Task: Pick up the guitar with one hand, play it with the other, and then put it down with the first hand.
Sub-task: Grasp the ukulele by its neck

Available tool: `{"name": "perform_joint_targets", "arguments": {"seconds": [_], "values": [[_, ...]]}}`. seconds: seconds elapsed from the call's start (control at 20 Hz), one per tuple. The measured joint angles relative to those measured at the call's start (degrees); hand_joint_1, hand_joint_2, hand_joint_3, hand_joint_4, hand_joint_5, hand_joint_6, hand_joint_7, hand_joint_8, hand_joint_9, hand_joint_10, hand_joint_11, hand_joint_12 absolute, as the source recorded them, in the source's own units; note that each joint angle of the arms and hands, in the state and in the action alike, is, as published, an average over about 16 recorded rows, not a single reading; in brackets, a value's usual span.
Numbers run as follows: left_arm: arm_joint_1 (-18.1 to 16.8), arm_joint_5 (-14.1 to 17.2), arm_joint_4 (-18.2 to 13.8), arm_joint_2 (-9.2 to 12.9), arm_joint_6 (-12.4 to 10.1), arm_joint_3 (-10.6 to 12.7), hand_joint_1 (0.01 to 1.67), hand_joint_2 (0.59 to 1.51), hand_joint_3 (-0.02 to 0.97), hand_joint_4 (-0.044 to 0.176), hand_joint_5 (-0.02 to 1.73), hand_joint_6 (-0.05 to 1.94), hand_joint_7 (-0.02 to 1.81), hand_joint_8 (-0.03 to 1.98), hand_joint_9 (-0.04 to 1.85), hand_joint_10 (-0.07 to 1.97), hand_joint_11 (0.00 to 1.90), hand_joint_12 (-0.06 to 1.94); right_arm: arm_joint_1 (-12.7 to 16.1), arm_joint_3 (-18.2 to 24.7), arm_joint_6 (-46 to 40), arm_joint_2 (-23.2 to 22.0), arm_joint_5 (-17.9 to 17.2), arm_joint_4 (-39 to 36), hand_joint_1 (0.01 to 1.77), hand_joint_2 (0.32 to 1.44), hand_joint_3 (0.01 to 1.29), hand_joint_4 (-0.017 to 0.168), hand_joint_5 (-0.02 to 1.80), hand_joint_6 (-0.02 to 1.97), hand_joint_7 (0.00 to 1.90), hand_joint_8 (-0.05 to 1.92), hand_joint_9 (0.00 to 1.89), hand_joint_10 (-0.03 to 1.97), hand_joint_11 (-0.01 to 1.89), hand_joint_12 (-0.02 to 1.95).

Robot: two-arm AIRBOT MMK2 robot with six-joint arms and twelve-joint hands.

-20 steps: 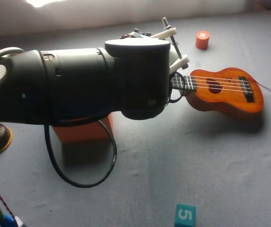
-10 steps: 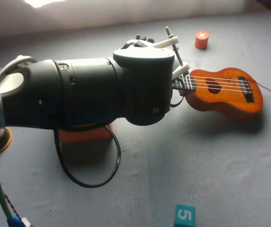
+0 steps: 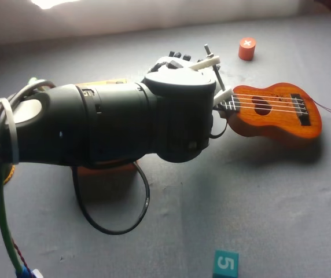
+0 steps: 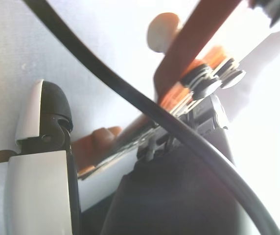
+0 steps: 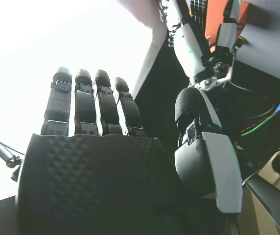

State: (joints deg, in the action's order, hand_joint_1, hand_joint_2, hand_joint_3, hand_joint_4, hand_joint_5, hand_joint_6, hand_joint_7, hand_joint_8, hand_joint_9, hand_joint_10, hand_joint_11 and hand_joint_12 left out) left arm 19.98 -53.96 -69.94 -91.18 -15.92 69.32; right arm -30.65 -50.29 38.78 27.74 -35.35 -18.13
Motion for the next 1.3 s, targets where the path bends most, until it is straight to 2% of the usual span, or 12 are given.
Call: {"name": "perform_joint_targets", "arguments": {"seconds": [0.2,0.3,0.4,0.65,0.8,1.05,1.15,1.3], "values": [[0.2,0.3,-0.3,-0.2,-0.1,0.3,1.16,1.026,0.006,0.085,0.01,-0.01,0.02,-0.01,0.02,0.01,0.02,0.03,0.0,0.0,0.0,0.2,-1.0,-1.1,0.16,1.35,0.02,0.006,0.03,0.02,0.06,0.02,0.02,0.01,0.02,0.0],[0.3,0.5,-0.4,-0.2,-0.1,0.4,1.16,1.029,0.006,0.081,0.04,0.02,0.05,0.03,0.04,0.05,0.02,0.14,0.0,-0.1,0.0,0.3,-1.5,-1.5,0.17,1.35,0.02,0.006,0.02,0.02,0.06,0.02,0.02,0.01,0.02,0.0],[0.4,0.7,-0.5,-0.3,-0.1,0.5,1.15,1.034,0.006,0.071,0.08,0.14,0.07,0.19,0.07,0.23,0.02,0.37,0.1,-0.1,-0.1,0.4,-1.9,-1.9,0.17,1.35,0.02,0.006,0.02,0.02,0.05,0.02,0.02,0.01,0.02,0.0],[0.5,1.1,-0.7,-0.4,-0.2,0.6,1.11,1.077,0.006,0.045,0.27,0.65,0.19,0.79,0.2,0.83,0.14,0.96,0.1,-0.1,-0.1,0.6,-2.1,-2.4,0.18,1.35,0.02,0.006,0.02,0.02,0.05,0.02,0.02,0.01,0.02,0.0],[0.5,1.4,-0.9,-0.4,-0.2,0.7,1.1,1.085,0.005,0.03,0.45,0.95,0.38,1.15,0.41,1.19,0.34,1.32,0.1,-0.1,-0.1,0.6,-2.1,-2.4,0.19,1.35,0.02,0.006,0.02,0.02,0.05,0.02,0.02,0.01,0.02,0.0],[0.5,1.8,-0.9,-0.5,-0.2,0.7,1.1,1.091,-0.003,0.01,0.78,1.34,0.81,1.75,0.85,1.78,0.79,1.86,0.1,-0.1,-0.2,0.6,-2.1,-2.4,0.19,1.35,0.02,0.006,0.02,0.02,0.04,0.02,0.02,0.01,0.02,0.0],[0.4,2.0,-0.8,-0.4,-0.2,0.7,1.11,1.09,-0.005,0.009,0.88,1.45,0.96,1.9,1.01,1.91,0.98,1.92,0.1,-0.1,-0.2,0.6,-2.1,-2.5,0.19,1.35,0.02,0.006,0.02,0.02,0.04,0.02,0.03,0.01,0.02,0.0],[0.1,2.2,-0.4,-0.2,-0.1,0.5,1.16,1.074,-0.009,0.019,0.99,1.44,1.17,1.93,1.24,1.92,1.22,1.93,0.1,-0.5,-0.9,0.7,-2.2,-3.2,0.2,1.35,0.02,0.006,0.03,0.02,0.04,0.02,0.03,0.01,0.02,0.0]]}}
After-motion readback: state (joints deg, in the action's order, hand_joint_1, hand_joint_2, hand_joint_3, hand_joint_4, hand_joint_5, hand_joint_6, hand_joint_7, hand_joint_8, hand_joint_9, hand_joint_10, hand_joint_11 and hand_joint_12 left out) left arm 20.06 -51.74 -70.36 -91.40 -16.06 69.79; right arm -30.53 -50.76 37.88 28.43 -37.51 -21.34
